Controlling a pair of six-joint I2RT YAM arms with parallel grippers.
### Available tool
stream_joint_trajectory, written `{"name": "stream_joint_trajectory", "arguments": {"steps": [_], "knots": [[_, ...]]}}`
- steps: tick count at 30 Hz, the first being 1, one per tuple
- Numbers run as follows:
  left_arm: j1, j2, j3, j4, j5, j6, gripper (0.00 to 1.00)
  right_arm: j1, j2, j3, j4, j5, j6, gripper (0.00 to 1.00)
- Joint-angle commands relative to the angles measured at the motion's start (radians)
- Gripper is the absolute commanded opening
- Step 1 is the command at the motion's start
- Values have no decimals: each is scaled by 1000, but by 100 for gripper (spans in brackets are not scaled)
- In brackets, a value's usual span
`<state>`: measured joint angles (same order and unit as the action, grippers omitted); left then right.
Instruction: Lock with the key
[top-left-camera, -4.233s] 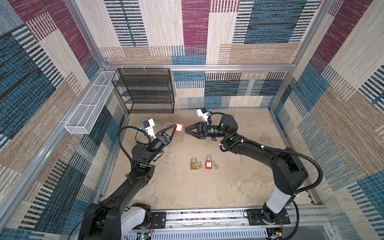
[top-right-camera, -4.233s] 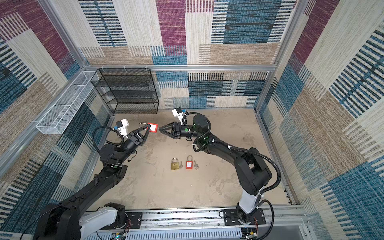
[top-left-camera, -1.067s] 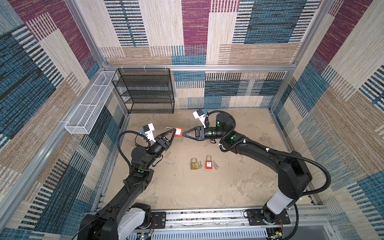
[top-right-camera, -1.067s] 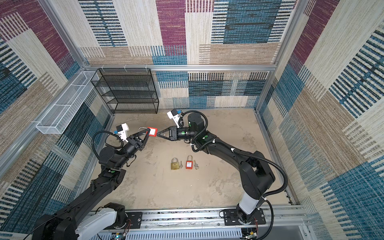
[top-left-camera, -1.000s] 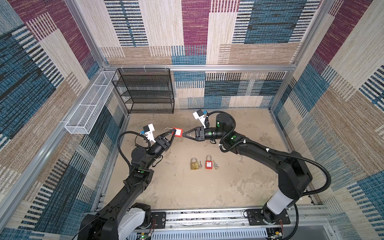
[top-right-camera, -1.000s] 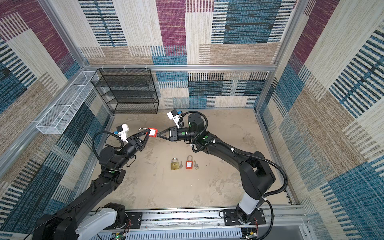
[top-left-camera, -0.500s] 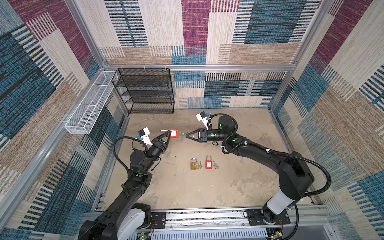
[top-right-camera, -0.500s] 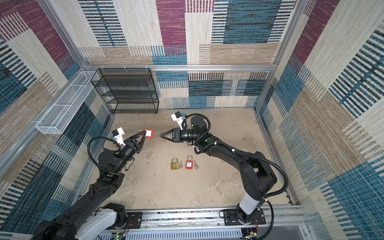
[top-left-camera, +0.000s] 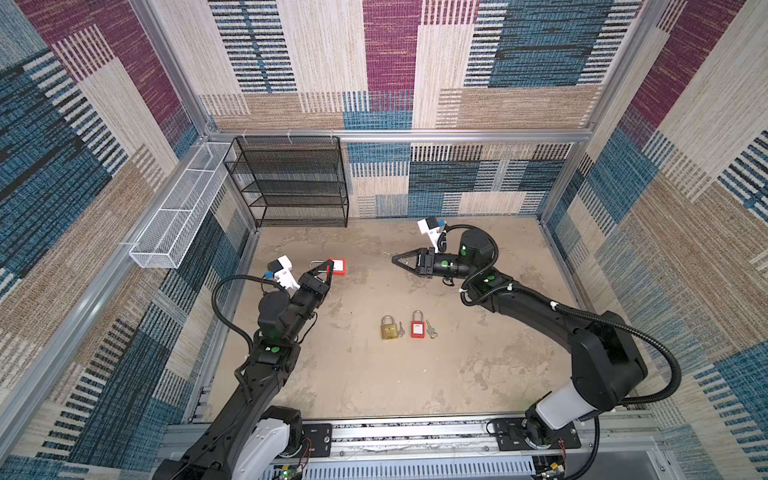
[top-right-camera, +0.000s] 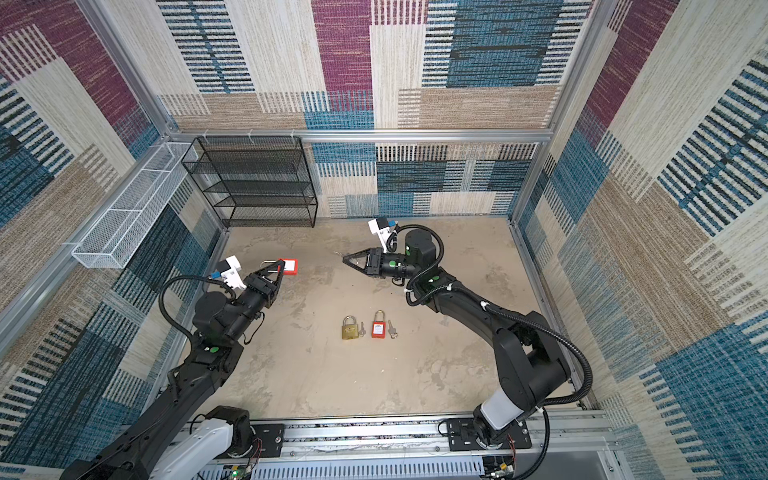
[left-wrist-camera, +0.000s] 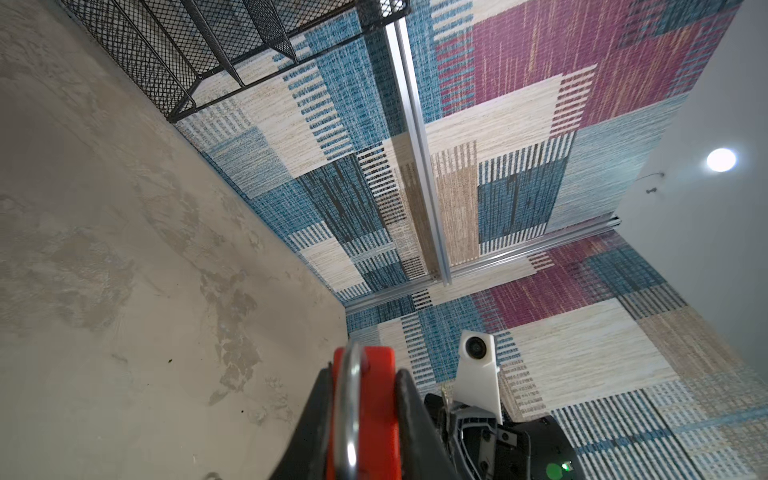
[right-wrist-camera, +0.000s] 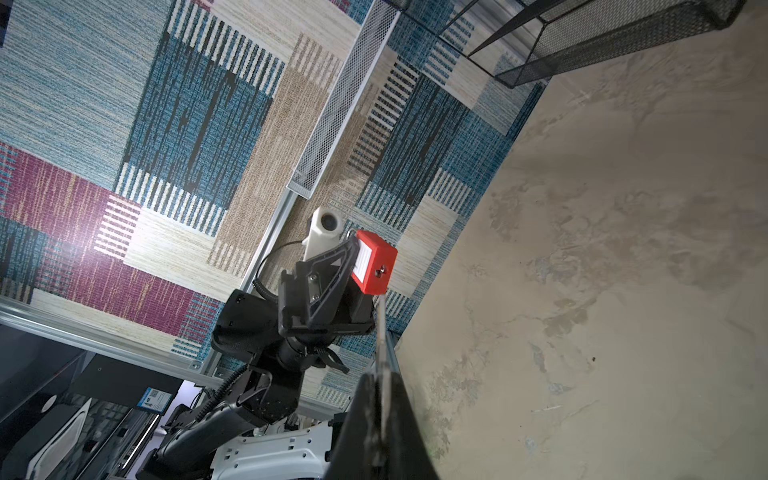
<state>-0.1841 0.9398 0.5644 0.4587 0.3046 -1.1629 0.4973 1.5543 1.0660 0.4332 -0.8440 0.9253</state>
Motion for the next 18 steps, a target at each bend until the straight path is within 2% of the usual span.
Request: {"name": "stream_joint_trajectory", "arguments": {"steps": [1, 4, 9, 14, 18], "knots": [[-16, 102, 76, -219, 195, 117, 0, -38, -34, -24, -39, 14, -43, 0], [-81, 217, 112, -225, 241, 138, 0, -84, -63, -54, -79, 32, -61, 0], [-248, 414, 242, -347, 210, 257, 0, -163, -128, -84, -166, 57, -104, 0], [-357, 602, 381, -382, 255, 289, 0, -249, -204, -101, -293, 99, -182, 0], [-436, 717, 493, -465, 226, 342, 0, -337, -273, -163, -317, 106, -190, 0]]}}
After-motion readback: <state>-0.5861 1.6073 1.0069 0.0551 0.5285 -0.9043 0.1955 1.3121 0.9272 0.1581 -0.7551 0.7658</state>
